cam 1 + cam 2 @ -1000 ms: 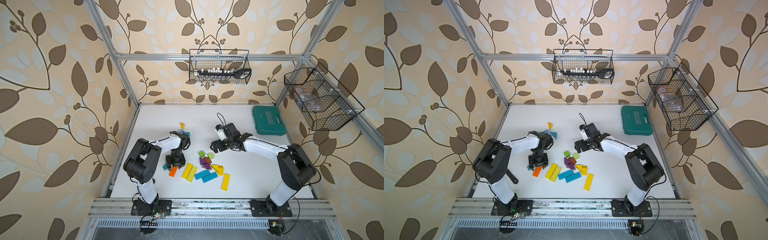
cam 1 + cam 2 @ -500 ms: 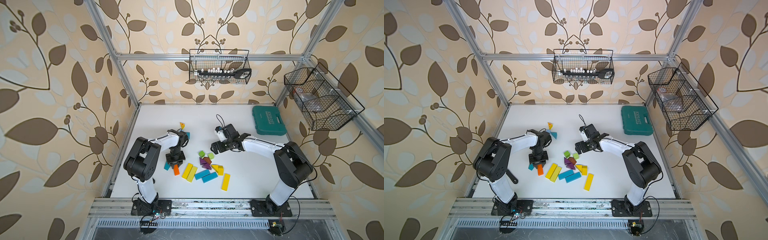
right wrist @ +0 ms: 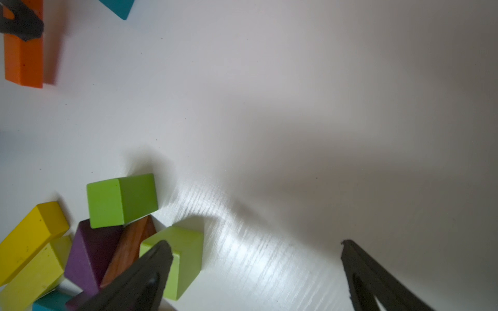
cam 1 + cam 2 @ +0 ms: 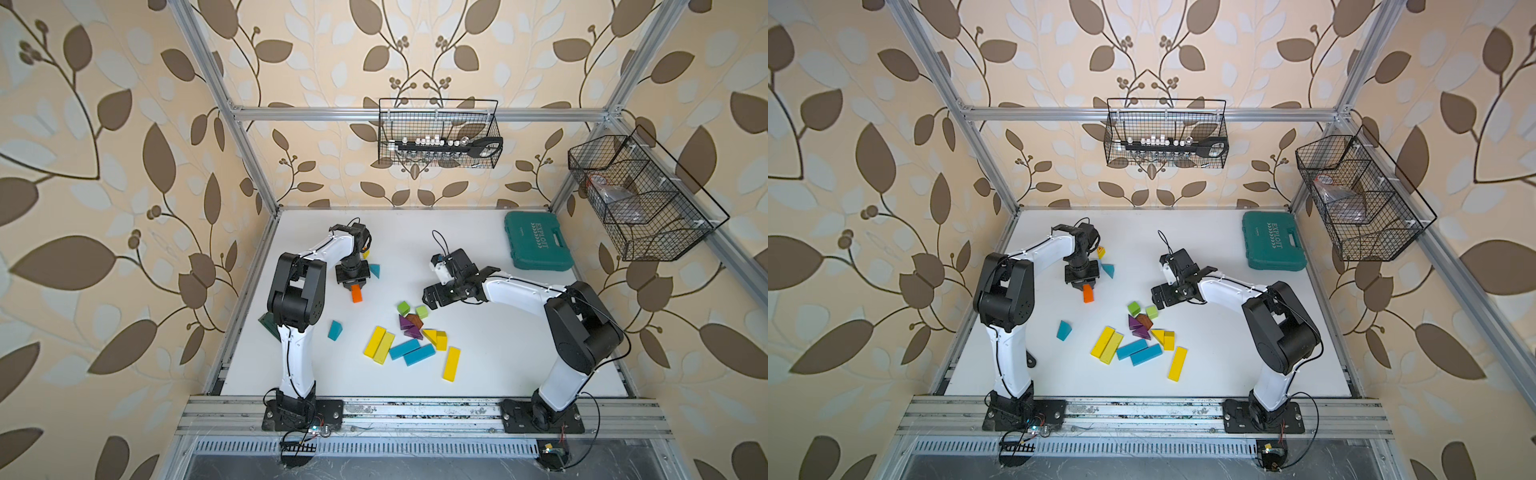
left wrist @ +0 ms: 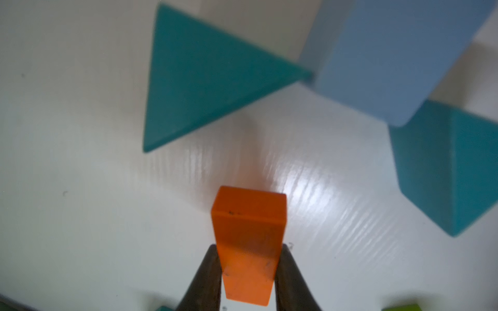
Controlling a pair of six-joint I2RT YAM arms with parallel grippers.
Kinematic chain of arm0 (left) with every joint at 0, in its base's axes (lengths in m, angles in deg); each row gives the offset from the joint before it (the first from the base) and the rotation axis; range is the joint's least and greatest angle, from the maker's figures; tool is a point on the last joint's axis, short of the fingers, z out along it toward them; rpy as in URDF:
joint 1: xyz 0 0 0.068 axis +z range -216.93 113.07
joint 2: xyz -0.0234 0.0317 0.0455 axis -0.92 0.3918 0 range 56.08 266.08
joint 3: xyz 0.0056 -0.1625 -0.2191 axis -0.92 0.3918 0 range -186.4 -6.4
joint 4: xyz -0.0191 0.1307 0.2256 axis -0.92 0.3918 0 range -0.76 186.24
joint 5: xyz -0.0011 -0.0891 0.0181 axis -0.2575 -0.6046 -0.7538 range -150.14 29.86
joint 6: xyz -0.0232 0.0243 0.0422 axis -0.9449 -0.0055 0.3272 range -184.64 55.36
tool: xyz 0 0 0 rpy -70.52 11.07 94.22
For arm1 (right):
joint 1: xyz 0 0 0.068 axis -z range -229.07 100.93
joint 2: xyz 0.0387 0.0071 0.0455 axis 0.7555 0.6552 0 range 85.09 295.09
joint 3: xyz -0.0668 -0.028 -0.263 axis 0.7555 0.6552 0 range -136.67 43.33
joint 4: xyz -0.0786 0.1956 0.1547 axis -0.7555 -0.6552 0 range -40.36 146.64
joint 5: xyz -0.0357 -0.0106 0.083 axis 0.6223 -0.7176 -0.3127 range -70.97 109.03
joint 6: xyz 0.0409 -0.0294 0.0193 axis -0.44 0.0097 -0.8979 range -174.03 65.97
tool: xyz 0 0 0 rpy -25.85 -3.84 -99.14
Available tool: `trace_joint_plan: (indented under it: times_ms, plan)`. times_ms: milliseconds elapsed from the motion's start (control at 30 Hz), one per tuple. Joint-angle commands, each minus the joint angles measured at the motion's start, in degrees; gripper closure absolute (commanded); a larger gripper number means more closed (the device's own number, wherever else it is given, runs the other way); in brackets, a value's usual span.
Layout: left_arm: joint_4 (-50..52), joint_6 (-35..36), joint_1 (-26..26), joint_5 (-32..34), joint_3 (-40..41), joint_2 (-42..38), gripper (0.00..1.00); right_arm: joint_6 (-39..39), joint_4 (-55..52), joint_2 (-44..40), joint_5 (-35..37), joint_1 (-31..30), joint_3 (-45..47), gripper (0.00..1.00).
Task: Assemble a small pinwheel with building blocks
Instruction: Pick up the building block from the center of the board, then assemble the building block at the center of the board.
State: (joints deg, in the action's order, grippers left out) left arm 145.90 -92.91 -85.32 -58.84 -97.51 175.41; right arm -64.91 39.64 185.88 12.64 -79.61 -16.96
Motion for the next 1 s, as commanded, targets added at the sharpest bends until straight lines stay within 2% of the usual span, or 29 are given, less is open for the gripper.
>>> trace_joint_plan:
  times_ms: [0,167,300,533,733,967]
  plan:
    - [3.74,5.61,-0.24,-0.74,-3.83,2.45,0.8,0.64,-0.96,1.13,1.02,0.4,-0.62,0.0]
    - [5.25,7.92,1.03,-1.27,-7.01,5.2,0.77,0.61,-1.01,1.62,0.94,0.71,-0.7,0.0]
    - [5.86,9.75,1.24,-2.7,-8.26,6.04,0.69,0.6,-1.06,2.04,0.79,0.68,-0.92,0.0]
    - [6.0,10.55,1.17,-4.13,-9.0,7.05,0.69,0.59,-1.19,2.53,0.6,0.75,-1.15,0.0]
    - [6.3,10.18,1.19,-4.26,-9.58,7.22,0.64,0.66,-1.31,2.52,0.46,0.76,-1.23,0.0]
    - [7.08,9.66,1.17,-4.21,-10.76,8.03,0.65,0.68,-1.52,2.41,0.37,0.84,-1.23,0.0]
